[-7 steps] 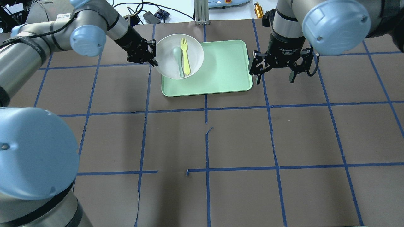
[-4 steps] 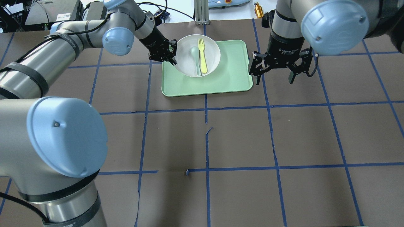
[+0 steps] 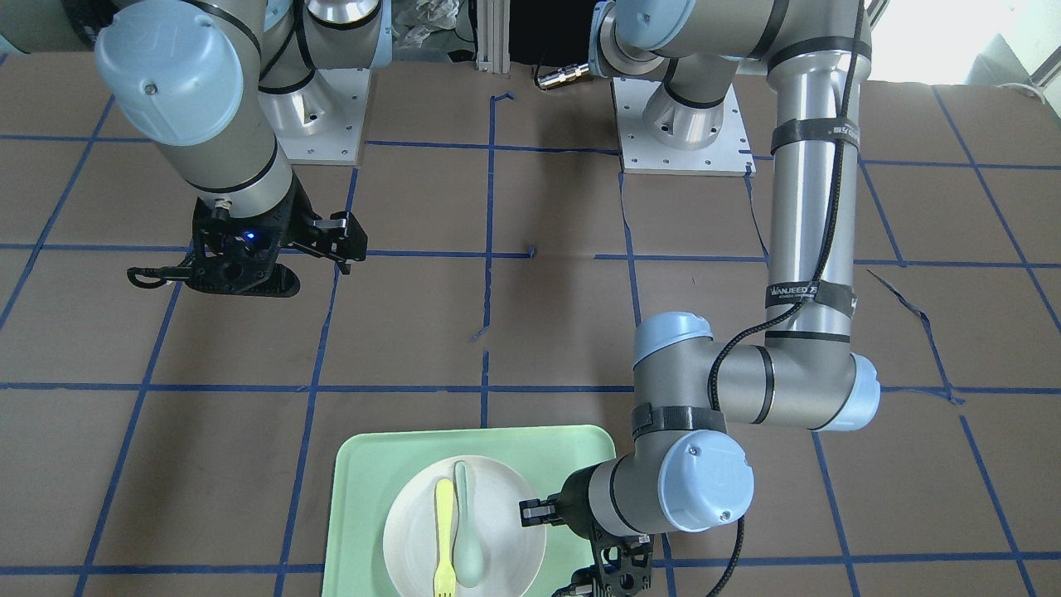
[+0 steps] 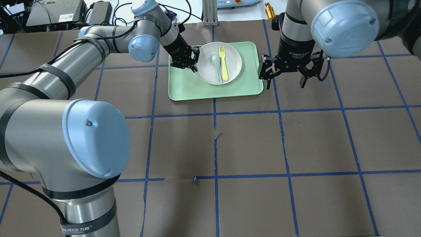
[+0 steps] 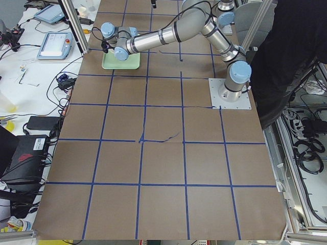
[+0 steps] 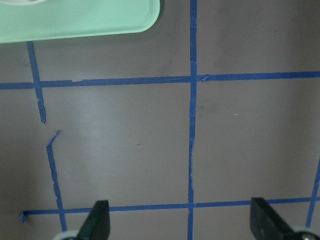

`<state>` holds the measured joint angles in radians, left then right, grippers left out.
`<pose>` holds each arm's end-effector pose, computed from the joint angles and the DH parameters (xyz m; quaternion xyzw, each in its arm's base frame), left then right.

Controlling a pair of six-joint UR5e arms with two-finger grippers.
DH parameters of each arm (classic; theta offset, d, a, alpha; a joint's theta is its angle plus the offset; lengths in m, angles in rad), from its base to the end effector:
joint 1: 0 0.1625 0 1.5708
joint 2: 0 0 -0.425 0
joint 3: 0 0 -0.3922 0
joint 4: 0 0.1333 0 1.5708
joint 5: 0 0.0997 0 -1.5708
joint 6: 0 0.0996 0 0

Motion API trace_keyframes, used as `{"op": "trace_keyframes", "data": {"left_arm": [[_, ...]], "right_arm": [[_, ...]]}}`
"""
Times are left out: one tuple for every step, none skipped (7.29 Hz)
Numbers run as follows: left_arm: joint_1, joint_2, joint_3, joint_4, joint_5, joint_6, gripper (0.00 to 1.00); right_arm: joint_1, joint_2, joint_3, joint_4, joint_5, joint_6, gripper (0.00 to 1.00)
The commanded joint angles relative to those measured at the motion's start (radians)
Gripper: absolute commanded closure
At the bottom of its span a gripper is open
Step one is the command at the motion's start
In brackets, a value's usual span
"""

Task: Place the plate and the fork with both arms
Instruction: 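Release the plate and lift the left gripper while the right reaches for the fork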

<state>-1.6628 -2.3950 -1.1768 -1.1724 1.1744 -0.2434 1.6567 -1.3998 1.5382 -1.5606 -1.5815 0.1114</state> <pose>-0.2413 -0.7461 0.1926 0.0773 -0.9773 -0.0482 0.1915 0.1785 -0.5313 0.4139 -0.0123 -0.9972 -0.0733 0.0126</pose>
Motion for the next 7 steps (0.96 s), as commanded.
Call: {"op": "trace_keyframes", "data": {"left_arm": [[-0.006,-0.004,-0.009,0.011,0.002,0.012,0.49],[-0.006,0.008,-0.023,0.055,0.005,0.012,0.00],[-0.006,0.038,-0.043,0.065,0.008,0.010,0.00],[-0.002,0.078,-0.058,0.047,0.016,0.012,0.00],[0.003,0.130,-0.066,-0.025,0.098,0.051,0.00],[0.009,0.198,-0.076,-0.173,0.283,0.155,0.00],[0.030,0.274,-0.083,-0.316,0.376,0.212,0.00]], "right_arm": [[0.000,0.002,0.000,-0.016,0.000,0.001,0.00],[0.000,0.014,-0.004,-0.053,-0.002,0.005,0.00],[0.000,0.046,-0.016,-0.121,-0.002,0.004,0.00],[0.002,0.073,-0.018,-0.210,0.003,0.004,0.00],[0.002,0.126,-0.050,-0.308,0.006,0.020,0.00],[0.012,0.202,-0.131,-0.364,0.008,0.052,0.00],[0.021,0.288,-0.224,-0.374,0.026,0.053,0.23]]}}
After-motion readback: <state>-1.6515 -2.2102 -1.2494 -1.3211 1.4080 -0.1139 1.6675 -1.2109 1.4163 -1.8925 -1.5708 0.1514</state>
